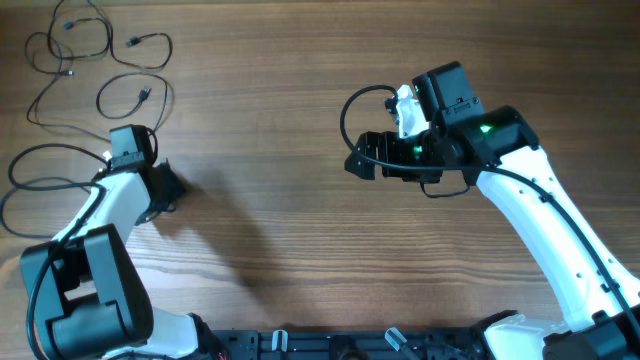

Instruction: Untangle cables

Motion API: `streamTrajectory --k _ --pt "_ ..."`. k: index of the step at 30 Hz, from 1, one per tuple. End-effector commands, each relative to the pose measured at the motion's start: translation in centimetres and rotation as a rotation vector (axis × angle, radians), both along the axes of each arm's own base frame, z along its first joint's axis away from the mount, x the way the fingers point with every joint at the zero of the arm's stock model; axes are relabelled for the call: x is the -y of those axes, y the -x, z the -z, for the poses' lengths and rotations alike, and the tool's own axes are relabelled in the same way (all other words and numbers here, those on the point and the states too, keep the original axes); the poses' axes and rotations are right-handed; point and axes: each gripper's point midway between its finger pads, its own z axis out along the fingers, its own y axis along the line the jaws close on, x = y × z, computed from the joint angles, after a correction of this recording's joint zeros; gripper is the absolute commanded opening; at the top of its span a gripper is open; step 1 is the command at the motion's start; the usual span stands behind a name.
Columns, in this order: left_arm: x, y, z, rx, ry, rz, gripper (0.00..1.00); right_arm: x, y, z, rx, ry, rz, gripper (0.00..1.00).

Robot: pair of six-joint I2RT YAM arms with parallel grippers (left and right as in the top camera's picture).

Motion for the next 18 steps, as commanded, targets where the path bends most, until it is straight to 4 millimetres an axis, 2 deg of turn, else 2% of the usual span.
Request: streamTrajectory --k 1,2,3,4,6,8,9,11,12,13,15,17,18 --pt "-0.9 -3.5 -2.7 0.081 -0.004 -0.014 0.74 -0.3 0.0 0.4 -0.003 -0.004 -0.022 1.0" --pt "-0.6 -4.7 -3.7 0.113 0.023 -0.002 0.76 -0.3 0.0 0.4 -0.003 -0.004 -0.022 1.0" --pt "0.3 -6.7 -5.6 0.173 0.086 0.026 0.76 -0.3 0.0 0.4 -0.003 -0.004 -0.022 0.99" --pt "1.3 -8.6 -7.9 0.241 0.15 0.06 0.77 -0.3 0.0 0.4 -0.004 -0.003 -0.022 1.0" --pt "3.0 -11.2 -12.8 0.362 0.237 0.127 0.78 -0.3 0.1 0.4 -0.004 -0.003 -0.022 1.0" --pt "4.5 -12.0 -16.4 0.442 0.266 0.178 0.89 -0.3 0.0 0.4 -0.005 -0.004 -0.02 1.0" --pt "5.2 -11.8 -18.0 0.475 0.26 0.201 0.97 -0.3 0.0 0.4 -0.002 -0.003 -0.022 1.0" --pt "7.4 -10.7 -20.8 0.516 0.257 0.255 1.0 -0.2 -0.3 0.4 0.01 0.007 -0.018 1.0" --pt "9.2 -9.9 -22.0 0.523 0.264 0.298 1.0 -0.2 -0.4 0.3 0.017 0.003 -0.017 1.0" --pt "12.8 -8.1 -23.1 0.508 0.289 0.383 1.0 -0.3 -0.5 0.2 0.02 0.0 -0.014 1.0" --pt "16.1 -6.2 -23.4 0.471 0.317 0.466 1.0 -0.2 -0.3 0.2 0.018 0.002 -0.014 1.0" --pt "19.8 -4.3 -23.2 0.42 0.331 0.569 1.0 0.1 0.3 -0.7 0.031 -0.004 -0.013 1.0" --pt "20.4 -3.8 -22.9 0.398 0.309 0.588 1.0 0.2 0.5 -1.3 0.044 -0.009 -0.013 1.0"
